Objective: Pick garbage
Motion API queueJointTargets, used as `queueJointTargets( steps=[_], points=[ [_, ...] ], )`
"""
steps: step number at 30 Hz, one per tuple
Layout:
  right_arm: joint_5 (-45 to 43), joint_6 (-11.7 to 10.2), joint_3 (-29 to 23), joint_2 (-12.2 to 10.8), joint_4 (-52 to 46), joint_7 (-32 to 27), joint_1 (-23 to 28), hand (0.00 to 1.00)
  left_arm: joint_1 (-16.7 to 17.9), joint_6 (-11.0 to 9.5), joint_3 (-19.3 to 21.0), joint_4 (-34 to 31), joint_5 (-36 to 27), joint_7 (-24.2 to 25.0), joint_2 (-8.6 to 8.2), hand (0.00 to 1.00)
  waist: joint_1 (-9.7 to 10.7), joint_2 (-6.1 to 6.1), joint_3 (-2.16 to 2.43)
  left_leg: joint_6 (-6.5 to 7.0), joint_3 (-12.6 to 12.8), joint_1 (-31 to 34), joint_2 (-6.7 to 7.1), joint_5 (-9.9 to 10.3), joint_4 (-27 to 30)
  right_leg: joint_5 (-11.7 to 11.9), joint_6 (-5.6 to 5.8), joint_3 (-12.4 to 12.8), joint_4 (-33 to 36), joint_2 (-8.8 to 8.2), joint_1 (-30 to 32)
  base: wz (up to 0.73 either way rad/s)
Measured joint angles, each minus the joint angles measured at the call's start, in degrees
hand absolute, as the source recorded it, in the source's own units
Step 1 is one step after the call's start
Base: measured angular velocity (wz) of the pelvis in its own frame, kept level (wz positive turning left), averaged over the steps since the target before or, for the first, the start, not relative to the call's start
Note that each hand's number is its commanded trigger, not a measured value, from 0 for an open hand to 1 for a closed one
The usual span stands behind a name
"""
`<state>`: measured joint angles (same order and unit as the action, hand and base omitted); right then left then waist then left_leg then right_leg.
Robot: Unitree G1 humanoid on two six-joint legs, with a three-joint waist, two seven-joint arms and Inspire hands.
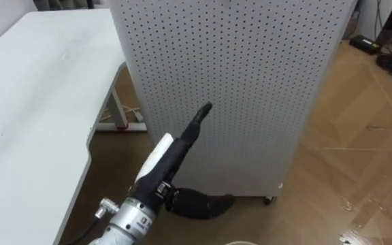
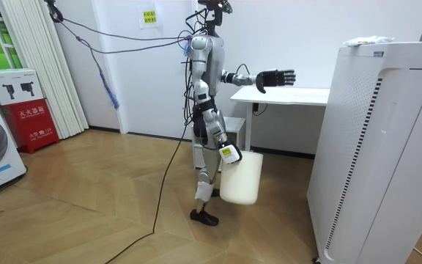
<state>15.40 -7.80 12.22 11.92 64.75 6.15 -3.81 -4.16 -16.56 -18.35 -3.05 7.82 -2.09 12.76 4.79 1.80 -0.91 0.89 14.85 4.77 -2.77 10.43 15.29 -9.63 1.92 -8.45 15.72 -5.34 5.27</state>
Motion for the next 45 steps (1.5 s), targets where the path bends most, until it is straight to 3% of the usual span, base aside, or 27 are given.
queueJointTargets(
  steps=[7,11,15,17,19,20,21,22,23,24,25,27,28,29,30,31,32,33,35,38,40,42,43,44,45],
  points=[
    [0.0,-0.2,0.1,-1.2,-0.1,-0.5,1.0,1.00,-1.1,-0.2,0.4,-2.0,5.5,-8.8,-0.07,0.00,-0.4,-0.82,-0.11,-0.41,1.5,-4.8,-0.13,0.8,-1.4,-0.3,0.07,0.5,0.3,0.03,-2.1,-0.21],
    [-0.2,-0.2,0.3,-1.2,-0.5,-0.2,2.1,1.00,-1.1,-1.9,2.0,-2.4,8.8,-13.6,0.12,0.00,-1.0,-1.06,-0.01,-0.96,3.7,-7.6,-0.81,1.1,-2.2,-0.1,-0.22,0.5,0.2,0.48,-3.2,-0.30],
    [-0.3,-0.3,0.1,-1.1,-0.3,0.3,3.2,1.00,-1.1,-3.1,4.5,-2.8,14.7,-16.6,0.12,0.00,-1.2,-1.09,0.03,-1.81,4.0,-7.7,-2.30,1.7,-1.4,0.1,-0.69,-1.2,0.2,1.04,-3.1,-0.23],
    [-0.3,-0.3,0.3,-1.3,-0.1,0.8,3.3,1.00,-1.1,-3.3,5.9,-2.8,18.5,-19.1,0.05,0.00,-2.3,-1.09,0.01,-2.90,5.6,-7.6,-4.54,3.7,2.4,-0.6,-1.78,-2.7,1.7,1.87,-2.8,-0.55],
    [-0.2,-0.4,0.6,-1.2,-0.1,1.1,3.3,1.00,-1.1,-3.4,6.8,-2.7,19.4,-20.0,0.28,0.00,-3.2,-1.21,-0.05,-3.80,5.6,-6.2,-6.69,5.6,9.8,-2.4,-2.70,-4.2,4.6,2.35,-2.2,-0.72],
    [-0.5,-0.4,1.0,-1.1,-0.1,1.1,3.4,1.00,-1.1,-3.4,7.3,-2.7,19.3,-20.3,0.68,0.00,-3.9,-1.36,-0.08,-3.86,5.0,-4.4,-8.50,5.6,17.1,-3.4,-3.38,-4.5,6.1,2.54,-2.4,-0.83],
    [-0.9,-0.4,1.4,-0.7,-0.1,1.4,3.4,1.00,-1.1,-3.4,7.7,-2.7,19.0,-20.3,0.92,0.00,-3.7,-0.93,-0.04,-3.61,2.7,-2.2,-10.14,5.0,24.2,-4.4,-4.14,-4.4,7.1,3.33,-2.9,-0.76],
    [-0.9,-0.4,1.7,-0.6,-0.1,1.5,3.6,1.00,-1.1,-3.4,7.8,-2.7,18.8,-20.3,1.01,0.00,-3.7,-0.74,-0.08,-3.29,1.3,-1.2,-10.82,4.3,27.2,-4.8,-4.50,-4.1,7.5,3.87,-3.5,-0.56],
    [-0.9,-0.4,2.2,-0.6,-0.1,1.7,3.9,1.00,-1.1,-3.6,7.8,-2.7,18.7,-20.3,0.96,0.00,-3.5,-1.01,-0.22,-2.74,-1.2,1.1,-11.59,1.8,32.6,-5.8,-5.09,-2.8,8.3,4.32,-4.6,-0.42],
    [-0.8,-0.4,2.2,-0.4,-0.1,1.8,4.4,1.00,-1.1,-4.0,7.8,-2.7,18.7,-20.4,0.28,0.00,-3.5,-1.31,-0.11,-2.55,-3.4,2.8,-11.14,1.1,35.2,-6.5,-5.63,-1.5,8.9,4.71,-4.9,-0.36],
    [-0.7,-0.4,2.2,0.0,-0.1,1.8,4.5,1.00,-1.1,-4.4,7.8,-2.7,18.7,-20.6,-0.07,0.00,-3.5,-1.24,-0.07,-2.36,-3.7,3.7,-10.51,1.7,35.1,-6.9,-5.75,-0.9,9.2,4.80,-5.0,-0.35],
    [-0.6,-0.3,2.1,1.2,-0.1,1.6,4.5,1.00,-1.0,-5.7,8.0,-2.7,18.8,-21.5,-0.23,0.00,-4.6,-1.47,-0.21,-1.83,-4.1,8.0,-6.28,3.4,29.8,-7.4,-6.10,1.3,9.2,4.52,-5.1,-0.47],
    [-0.7,-0.3,2.1,1.4,-0.1,1.5,4.5,1.00,-1.0,-5.9,8.1,-2.7,18.8,-21.6,-0.24,0.00,-5.0,-1.55,-0.24,-1.91,-4.2,9.0,-5.26,3.4,27.1,-7.5,-6.06,1.8,9.1,4.45,-5.3,-0.48],
    [-0.7,-0.3,2.1,1.8,0.2,1.5,4.5,1.00,-1.0,-6.0,8.3,-2.7,18.8,-22.1,-0.27,0.00,-5.2,-1.63,-0.27,-2.74,-4.4,10.6,-3.55,2.5,20.5,-8.1,-5.87,2.2,8.9,4.44,-5.7,-0.28],
    [-0.7,-0.2,2.1,2.0,0.2,1.4,4.7,1.00,-1.0,-6.4,8.8,-2.9,18.8,-22.2,-0.32,0.00,-5.4,-1.53,-0.15,-2.77,-4.8,11.5,-2.43,0.4,13.2,-8.9,-5.69,2.2,9.1,4.53,-5.8,-0.19],
    [-0.7,-0.2,2.1,2.1,0.2,1.3,4.8,1.00,-1.0,-6.5,9.3,-3.1,18.8,-22.2,-0.33,0.00,-5.4,-1.56,-0.02,-2.07,-5.2,12.0,-2.04,-1.5,10.2,-9.4,-5.56,2.4,9.2,4.59,-5.9,-0.24],
    [-0.7,0.0,2.1,2.1,0.2,1.2,5.2,1.00,-1.0,-6.8,10.0,-3.2,19.1,-22.7,-0.33,0.00,-6.2,-2.03,0.44,-1.40,-6.4,12.0,-1.14,-5.0,7.6,-10.1,-4.97,3.3,9.1,4.47,-6.3,-0.34],
    [-0.7,0.2,2.1,2.0,0.2,1.2,5.2,1.00,-1.0,-6.8,11.0,-3.9,20.1,-23.2,-0.21,0.00,-6.6,-2.22,0.97,-0.13,-6.8,11.2,-0.03,-6.4,6.9,-10.6,-4.22,3.5,8.9,3.90,-6.6,-0.41],
    [-0.5,0.2,2.1,1.7,-0.1,1.1,5.3,1.00,-1.0,-7.3,11.6,-5.0,20.1,-24.8,0.12,0.00,-6.8,-3.24,0.73,1.47,-6.9,10.0,1.30,-7.5,7.4,-11.2,-3.24,2.2,8.0,2.56,-7.8,-0.22],
    [-0.7,0.2,2.2,1.5,-0.9,0.9,5.4,1.00,-1.3,-7.5,11.3,-5.2,20.5,-25.3,0.16,0.00,-6.7,-3.84,0.57,2.19,-6.7,10.1,2.37,-3.9,10.4,-12.0,-1.81,-0.8,8.0,0.57,-9.5,0.02],
    [-0.8,0.2,2.2,1.6,-0.9,0.8,5.4,1.00,-1.4,-7.6,11.3,-6.0,21.6,-25.3,0.12,0.00,-6.7,-3.39,0.51,2.57,-6.7,10.5,2.74,-1.3,13.2,-12.8,-0.56,-2.7,10.2,-0.51,-9.7,0.03],
    [-0.7,0.2,2.3,1.6,-0.9,0.4,5.3,1.00,-1.9,-8.0,11.3,-6.0,22.9,-25.3,0.17,0.00,-6.7,-2.71,0.33,3.19,-6.7,9.8,3.32,1.0,14.5,-12.9,-0.38,-3.6,15.5,-1.93,-9.3,0.09],
    [-0.7,0.2,2.2,1.5,-1.0,0.1,5.3,1.00,-2.2,-8.0,11.3,-6.0,23.2,-25.3,0.15,0.00,-6.6,-2.63,0.33,3.91,-6.4,8.6,4.24,2.0,14.5,-12.7,-0.07,-3.8,20.6,-3.67,-8.0,0.17],
    [-0.8,0.2,2.1,1.6,-1.1,-0.3,5.2,1.00,-2.8,-8.0,11.3,-6.0,24.0,-25.8,0.17,0.00,-6.6,-3.12,0.02,4.67,-6.3,7.5,5.42,2.8,14.5,-12.0,1.13,-3.8,25.6,-5.45,-6.3,0.22],
    [-1.0,0.2,2.1,1.7,-1.2,-0.5,5.1,1.00,-3.3,-8.1,11.3,-6.0,25.8,-26.9,0.45,0.00,-6.7,-2.69,0.24,5.27,-6.3,6.7,6.36,3.6,14.5,-10.5,1.72,-3.8,29.6,-6.66,-5.0,0.17]
  ],
)
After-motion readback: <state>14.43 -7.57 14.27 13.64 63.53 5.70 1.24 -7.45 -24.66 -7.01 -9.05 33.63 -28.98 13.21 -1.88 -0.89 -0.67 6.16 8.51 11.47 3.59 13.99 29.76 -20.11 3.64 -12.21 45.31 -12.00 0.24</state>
